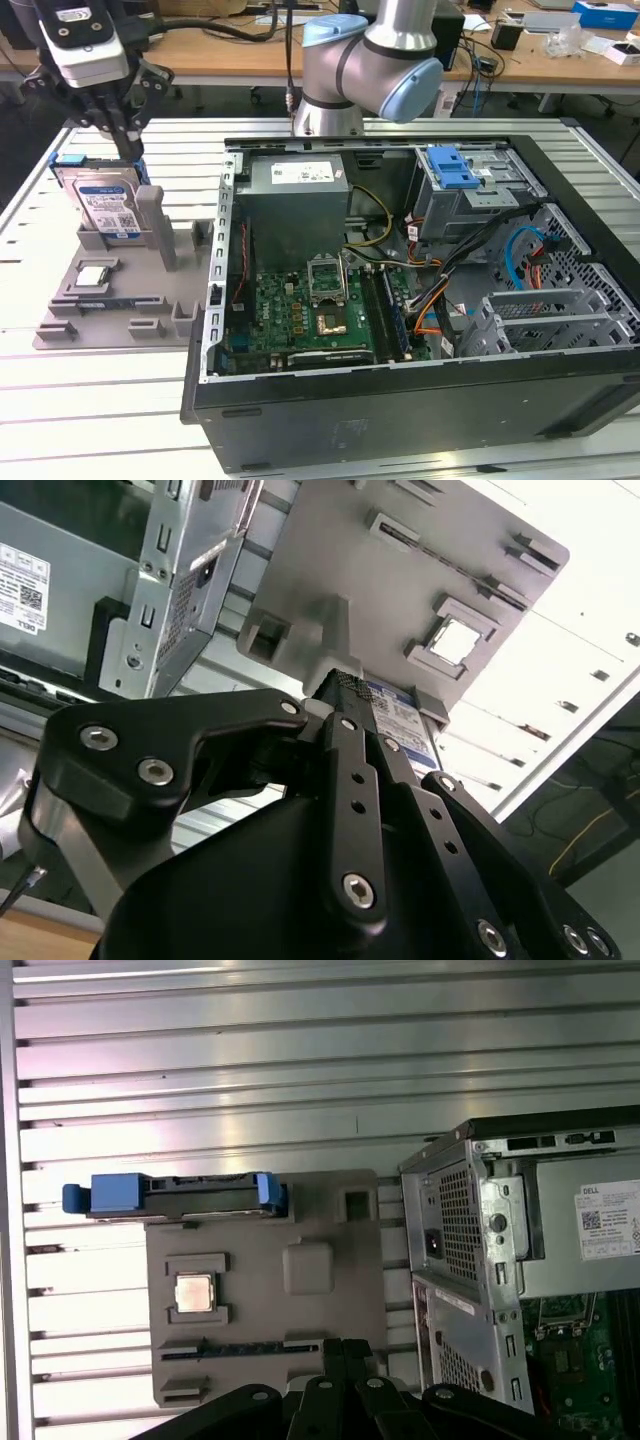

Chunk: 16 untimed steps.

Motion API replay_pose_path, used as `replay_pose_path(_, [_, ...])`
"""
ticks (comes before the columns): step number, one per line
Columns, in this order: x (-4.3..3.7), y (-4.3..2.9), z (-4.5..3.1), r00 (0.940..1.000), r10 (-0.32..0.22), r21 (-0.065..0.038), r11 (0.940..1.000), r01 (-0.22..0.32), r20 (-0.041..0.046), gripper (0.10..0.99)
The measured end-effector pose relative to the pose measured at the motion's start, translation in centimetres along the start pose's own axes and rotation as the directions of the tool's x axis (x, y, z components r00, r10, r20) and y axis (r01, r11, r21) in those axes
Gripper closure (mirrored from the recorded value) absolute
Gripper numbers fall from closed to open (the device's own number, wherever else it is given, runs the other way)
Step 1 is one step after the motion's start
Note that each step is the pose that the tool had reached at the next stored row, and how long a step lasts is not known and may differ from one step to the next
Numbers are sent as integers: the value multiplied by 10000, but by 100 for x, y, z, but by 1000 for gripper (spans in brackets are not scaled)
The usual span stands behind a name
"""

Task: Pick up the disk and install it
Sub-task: 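Reach for the disk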

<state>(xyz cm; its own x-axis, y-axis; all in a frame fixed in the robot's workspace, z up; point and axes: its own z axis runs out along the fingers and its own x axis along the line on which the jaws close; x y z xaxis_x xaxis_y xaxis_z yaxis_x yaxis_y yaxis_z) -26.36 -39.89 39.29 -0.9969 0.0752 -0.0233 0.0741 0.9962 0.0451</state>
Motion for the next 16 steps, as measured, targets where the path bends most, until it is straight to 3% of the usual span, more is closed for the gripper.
replay_pose_path(4, [97,-7,-2,10000,0,1,10000,0,0,980])
replay_pose_path(8, [259,-20,-6,10000,-1,1,10000,1,0,980])
replay_pose_path(16, [487,-36,-10,10000,0,1,10000,0,-1,980])
